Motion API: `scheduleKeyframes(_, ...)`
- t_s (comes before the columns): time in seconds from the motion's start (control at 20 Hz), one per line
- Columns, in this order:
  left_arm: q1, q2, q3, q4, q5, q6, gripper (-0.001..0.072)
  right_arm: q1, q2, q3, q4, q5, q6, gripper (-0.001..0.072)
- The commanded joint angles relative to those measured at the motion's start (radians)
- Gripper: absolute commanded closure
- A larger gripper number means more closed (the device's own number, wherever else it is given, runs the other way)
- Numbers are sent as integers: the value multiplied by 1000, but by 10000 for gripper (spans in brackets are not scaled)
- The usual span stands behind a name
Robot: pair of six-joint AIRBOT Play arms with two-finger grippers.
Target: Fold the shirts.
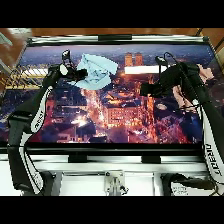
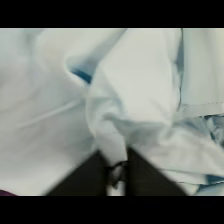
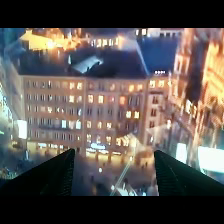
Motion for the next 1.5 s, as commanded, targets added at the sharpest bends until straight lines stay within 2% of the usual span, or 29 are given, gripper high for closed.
scheduleKeyframes(0.0,-5,17,3,-53,11,41,677,1,0,0,0,6,0,97)
scheduleKeyframes(0.1,-6,79,3,-51,3,132,678,1,0,0,0,6,0,97)
scheduleKeyframes(0.2,-10,185,3,-51,-6,186,678,1,0,7,0,-6,-1,97)
scheduleKeyframes(0.4,-68,493,3,-42,-32,325,678,0,37,101,-13,-127,-51,97)
scheduleKeyframes(0.5,-112,663,3,-33,-62,348,678,1,110,156,-63,-160,-56,97)
scheduleKeyframes(0.65,-170,869,3,-33,-175,349,677,1,272,204,-174,-148,-56,97)
scheduleKeyframes(0.75,-198,959,2,-33,-325,312,678,1,392,216,-253,-126,-56,98)
scheduleKeyframes(0.9,-220,1003,-27,-33,-596,243,677,0,544,216,-301,-111,-43,97)
scheduleKeyframes(1.0,-245,1003,-107,-34,-692,205,677,1,600,216,-287,-134,-26,98)
scheduleKeyframes(1.1,-301,1002,-243,-37,-662,202,677,1,618,216,-272,-183,-14,97)
scheduleKeyframes(1.2,-388,1001,-421,-45,-550,158,677,1,612,211,-262,-235,-13,98)
scheduleKeyframes(1.45,-664,988,-807,-183,-69,37,676,1,565,209,-259,-298,4,98)
